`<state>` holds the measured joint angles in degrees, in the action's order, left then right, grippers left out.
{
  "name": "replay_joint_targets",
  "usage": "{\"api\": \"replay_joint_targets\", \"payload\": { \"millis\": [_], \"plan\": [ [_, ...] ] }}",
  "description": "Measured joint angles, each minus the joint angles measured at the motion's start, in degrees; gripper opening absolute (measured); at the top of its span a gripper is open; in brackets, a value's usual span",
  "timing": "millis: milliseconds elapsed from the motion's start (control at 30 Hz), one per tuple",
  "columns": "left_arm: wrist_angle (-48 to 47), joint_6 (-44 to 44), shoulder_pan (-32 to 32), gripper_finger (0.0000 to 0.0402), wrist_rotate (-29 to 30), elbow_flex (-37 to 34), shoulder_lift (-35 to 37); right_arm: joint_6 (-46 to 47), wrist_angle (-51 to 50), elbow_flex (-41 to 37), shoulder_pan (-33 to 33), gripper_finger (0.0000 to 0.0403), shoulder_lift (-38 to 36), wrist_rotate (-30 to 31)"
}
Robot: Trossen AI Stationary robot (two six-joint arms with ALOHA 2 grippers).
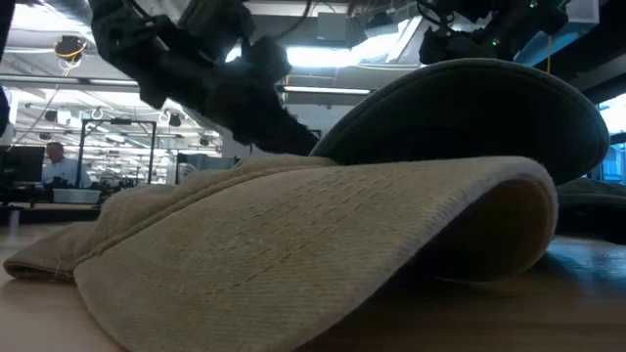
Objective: Pick & Place hat
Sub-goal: Put the left black cap into the left transparent bin
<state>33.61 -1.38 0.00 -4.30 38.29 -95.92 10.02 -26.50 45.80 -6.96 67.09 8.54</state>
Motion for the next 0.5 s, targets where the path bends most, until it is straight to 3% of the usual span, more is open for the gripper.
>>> {"api": "replay_joint_targets", "payload": {
  "millis": [267, 500],
  "plan": [
    [7.14, 8.84, 0.45, 0.0155, -2.22, 0.28, -6.2, 0.02, 0.44, 0.0, 0.0, 0.0252, 0.0, 0.0],
    [9.0, 4.69, 0.46, 0.0155, -11.12, 0.28, -7.02, 0.02, 0.48, 0.0, -0.02, 0.0252, 0.0, 0.0]
  ]
}}
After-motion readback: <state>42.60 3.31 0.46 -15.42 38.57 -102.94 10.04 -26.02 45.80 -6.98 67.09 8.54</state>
